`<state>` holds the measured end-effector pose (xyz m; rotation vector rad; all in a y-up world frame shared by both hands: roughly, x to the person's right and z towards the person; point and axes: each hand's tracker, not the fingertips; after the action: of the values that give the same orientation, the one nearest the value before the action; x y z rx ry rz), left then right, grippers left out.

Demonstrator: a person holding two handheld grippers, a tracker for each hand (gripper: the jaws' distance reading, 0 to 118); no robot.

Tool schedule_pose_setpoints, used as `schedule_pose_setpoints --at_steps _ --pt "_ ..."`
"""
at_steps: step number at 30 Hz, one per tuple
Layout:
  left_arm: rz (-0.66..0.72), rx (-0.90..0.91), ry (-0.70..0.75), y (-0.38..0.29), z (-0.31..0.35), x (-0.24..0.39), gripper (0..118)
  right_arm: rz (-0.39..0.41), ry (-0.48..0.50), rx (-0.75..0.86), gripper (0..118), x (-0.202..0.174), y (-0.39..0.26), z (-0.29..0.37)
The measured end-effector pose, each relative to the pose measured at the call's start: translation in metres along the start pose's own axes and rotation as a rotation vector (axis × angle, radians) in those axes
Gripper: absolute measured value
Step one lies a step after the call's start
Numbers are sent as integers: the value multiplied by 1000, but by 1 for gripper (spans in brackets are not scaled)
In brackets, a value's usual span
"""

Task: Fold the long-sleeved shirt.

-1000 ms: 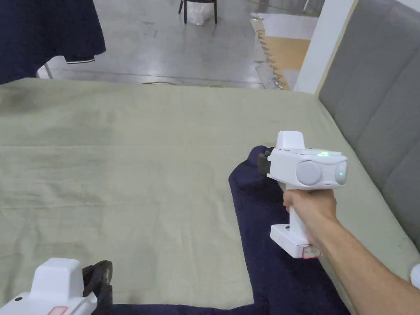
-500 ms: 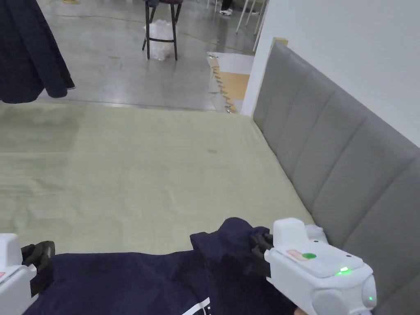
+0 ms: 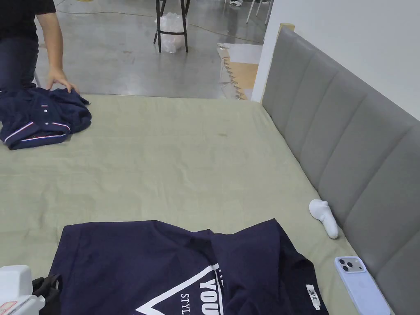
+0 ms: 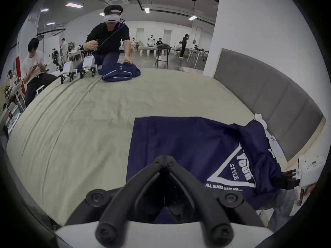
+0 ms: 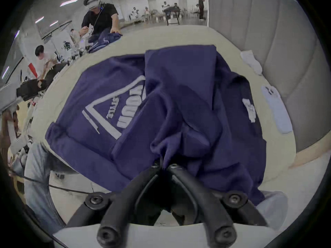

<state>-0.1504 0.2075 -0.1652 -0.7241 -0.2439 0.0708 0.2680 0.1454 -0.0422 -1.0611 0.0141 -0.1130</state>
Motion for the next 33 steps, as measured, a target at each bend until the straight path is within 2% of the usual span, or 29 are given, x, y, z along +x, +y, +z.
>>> schedule_pose_setpoints --at_steps 1,2,3,4,5,7,8,11,12,13,14,15,16,19,20,21,22,23,27,30,33 --pt "3 -2 -3 -2 -1 0 5 -2 3 3 2 5 0 -3" --pt "5 -7 -6 -2 -3 0 5 -20 9 11 11 7 2 -4" --pt "5 -8 -2 -3 -4 1 5 -41 -6 38 38 10 4 -3" --pt "0 -7 2 -3 -4 3 5 -40 -39 44 88 12 8 -1" --pt "-4 -3 -3 -3 -3 3 5 -39 -47 46 116 14 9 5" --pt "7 31 -5 0 2 4 5 -39 2 180 114 22 18 25" --pt "18 43 -8 3 3 4 5 -69 14 226 115 26 21 33" --pt "42 103 0 13 8 7 5 -67 -63 383 114 27 31 59" --pt "39 117 -6 17 9 9 5 -50 -76 420 110 29 35 60" --pt "41 146 4 21 9 12 5 -32 -78 458 83 24 41 62" --pt "39 156 4 24 7 14 5 -10 -94 477 48 25 46 61" --pt "36 157 -5 28 6 16 5 -5 -113 496 8 26 50 57" --pt "35 161 -8 33 3 18 5 11 -139 492 0 29 57 50" --pt "19 163 -16 42 -6 23 5 56 -111 454 0 42 85 26" --pt "18 163 -16 44 -10 24 5 57 -105 460 11 47 95 19" --pt "9 160 -15 46 -14 25 5 64 -104 471 41 55 106 15" --pt "-2 151 -17 49 -18 26 5 58 -84 459 95 65 120 7" --pt "-5 147 -16 51 -22 27 5 37 -63 405 118 74 135 -3" --pt "-8 118 -13 54 -42 28 5 37 -60 308 115 98 189 -27" --pt "-7 83 -15 54 -61 25 5 -17 -2 224 116 137 231 -79" --pt "12 48 -13 53 -77 19 5 -84 46 97 115 157 253 -114"
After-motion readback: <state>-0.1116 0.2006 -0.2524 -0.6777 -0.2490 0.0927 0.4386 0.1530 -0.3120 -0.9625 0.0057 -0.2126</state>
